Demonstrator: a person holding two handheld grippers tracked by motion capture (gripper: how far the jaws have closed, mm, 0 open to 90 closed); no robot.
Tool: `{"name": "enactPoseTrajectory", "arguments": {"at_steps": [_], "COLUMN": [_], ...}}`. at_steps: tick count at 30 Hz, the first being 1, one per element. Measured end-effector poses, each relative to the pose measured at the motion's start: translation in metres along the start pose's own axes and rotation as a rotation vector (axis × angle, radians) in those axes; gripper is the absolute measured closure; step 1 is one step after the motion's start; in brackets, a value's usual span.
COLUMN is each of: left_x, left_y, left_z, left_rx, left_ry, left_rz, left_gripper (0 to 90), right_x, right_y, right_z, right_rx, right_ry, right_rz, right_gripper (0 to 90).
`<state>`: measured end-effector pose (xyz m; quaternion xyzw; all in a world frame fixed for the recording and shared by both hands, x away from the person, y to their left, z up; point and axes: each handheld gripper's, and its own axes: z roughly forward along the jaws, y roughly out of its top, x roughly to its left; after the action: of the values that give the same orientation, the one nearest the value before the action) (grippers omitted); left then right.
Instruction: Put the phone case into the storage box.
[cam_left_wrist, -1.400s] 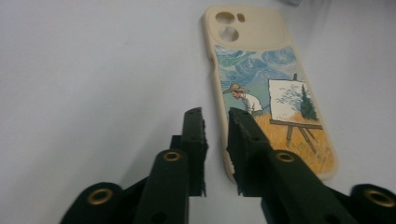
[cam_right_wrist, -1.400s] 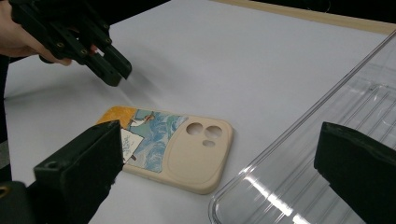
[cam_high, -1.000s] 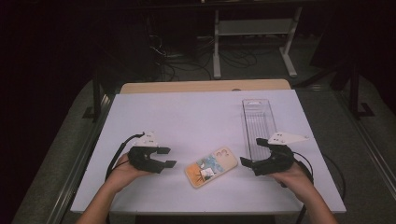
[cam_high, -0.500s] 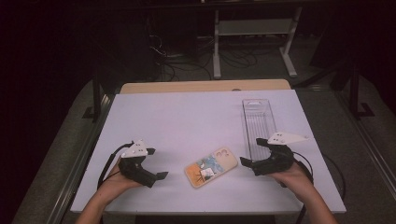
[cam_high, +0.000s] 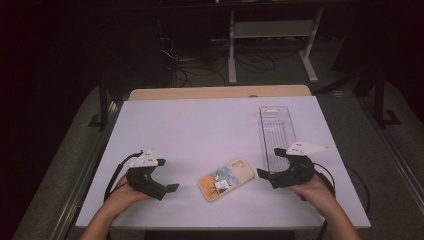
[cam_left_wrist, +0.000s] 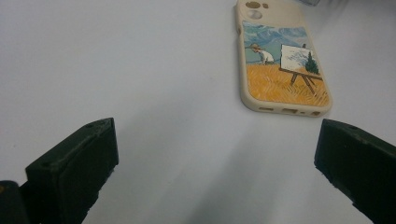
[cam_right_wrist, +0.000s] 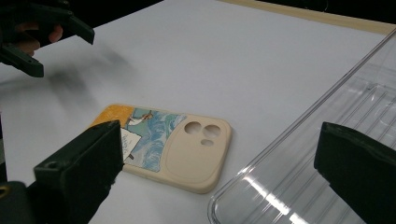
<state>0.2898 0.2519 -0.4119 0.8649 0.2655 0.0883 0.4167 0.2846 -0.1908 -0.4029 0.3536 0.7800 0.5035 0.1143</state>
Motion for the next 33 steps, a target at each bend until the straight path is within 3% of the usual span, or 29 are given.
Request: {"name": "enactPoseTrajectory", "arguments": {"at_steps": [20,30,33], "left_x": [0.0,-0.003,-0.004], "left_y": [0.015,0.028,0.031], "left_z": [0.002,0.008,0.01], "left_rx": [0.001,-0.041,-0.041], "left_ry": [0.001,-0.026,-0.026], "left_rz": [-0.002,-0.017,-0.003], "left_gripper": [0.0,0.0,0.0], "right_x": [0.0,-0.001,-0.001], "right_y": [0.0,0.0,0.0], "right_z": [0.0,0.0,0.0], "right_rx": [-0.001,-0.003,-0.004], "right_ry": [0.0,0.003,0.004], "right_rz": [-0.002,0.005,0.004], "right_gripper": [1.1,1.1,1.1]}}
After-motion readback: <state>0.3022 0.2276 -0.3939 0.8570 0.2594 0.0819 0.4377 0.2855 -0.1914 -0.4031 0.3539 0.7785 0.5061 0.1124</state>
